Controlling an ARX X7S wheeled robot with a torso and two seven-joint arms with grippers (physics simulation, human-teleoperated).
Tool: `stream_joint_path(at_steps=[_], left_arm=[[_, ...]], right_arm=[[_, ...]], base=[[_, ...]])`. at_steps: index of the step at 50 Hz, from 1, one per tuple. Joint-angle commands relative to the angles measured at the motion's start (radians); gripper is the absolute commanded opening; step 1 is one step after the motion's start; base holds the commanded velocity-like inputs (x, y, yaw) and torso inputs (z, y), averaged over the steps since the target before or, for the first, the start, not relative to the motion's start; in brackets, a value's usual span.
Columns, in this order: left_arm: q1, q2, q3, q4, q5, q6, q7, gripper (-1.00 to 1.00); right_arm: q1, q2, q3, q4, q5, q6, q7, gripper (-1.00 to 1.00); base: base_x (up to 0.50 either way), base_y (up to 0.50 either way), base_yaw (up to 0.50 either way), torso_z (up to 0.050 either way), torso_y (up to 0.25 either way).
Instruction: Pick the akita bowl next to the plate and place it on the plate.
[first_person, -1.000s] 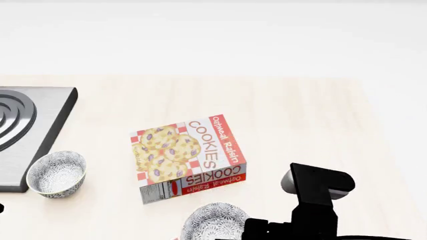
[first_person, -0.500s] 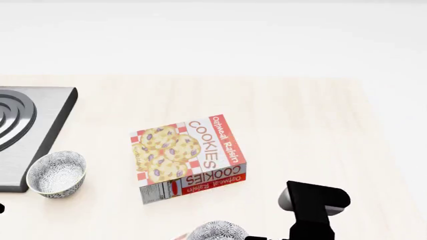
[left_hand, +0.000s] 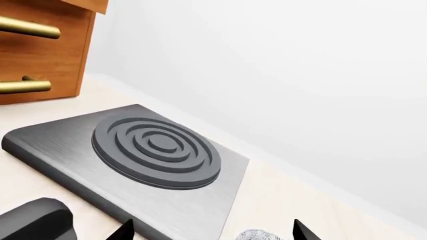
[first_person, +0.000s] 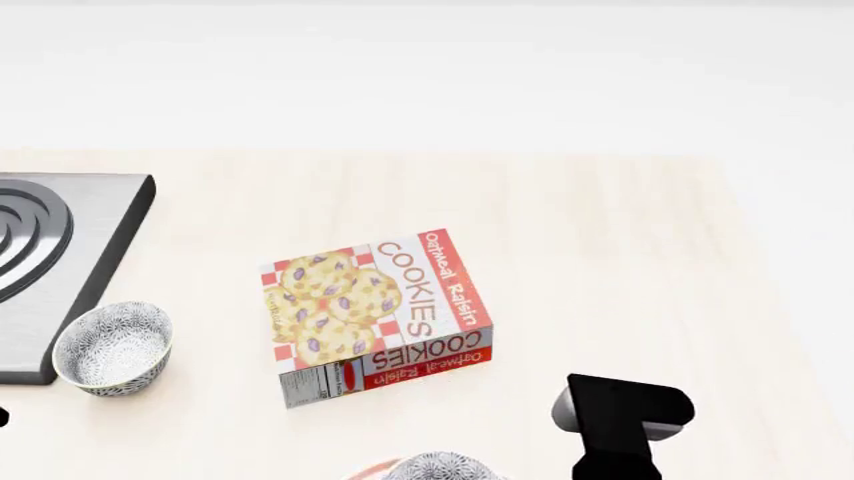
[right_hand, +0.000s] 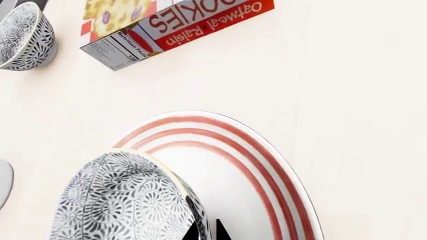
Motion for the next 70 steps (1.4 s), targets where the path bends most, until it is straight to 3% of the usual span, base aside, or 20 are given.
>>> stream_joint_path(at_steps=[1,59,60,70], left_arm=[[0.001,-0.002,0.002,0.004,-0.003,-0.001,-0.004,1.0],[-0.004,-0.005,0.013,-0.022,-0.006,0.021,0.001,1.0],[-0.004,-0.006,0.013,-0.021,-0.007,0.02,0.0,1.0],[-0.003,-0.008,0.014,-0.011,-0.012,0.014,-0.008,1.0]], right_arm=[[0.007,-0.003,-0.023,0.015,-0.037,-0.03,-0.047,-1.0],[-0.013,0.008,-0.123,0.042,-0.137,-0.097,-0.143,-1.0],[-0.012,0.009,-0.117,0.042,-0.124,-0.093,-0.142,1.0],[0.016,0.046,-0.08,-0.09,-0.012,-0.049,-0.034,1.0]], base=[[0.0,0.0,0.0,0.0,0.0],[0.0,0.0,0.0,0.0,0.0],[0.0,0.0,0.0,0.0,0.0],[0.0,0.0,0.0,0.0,0.0]])
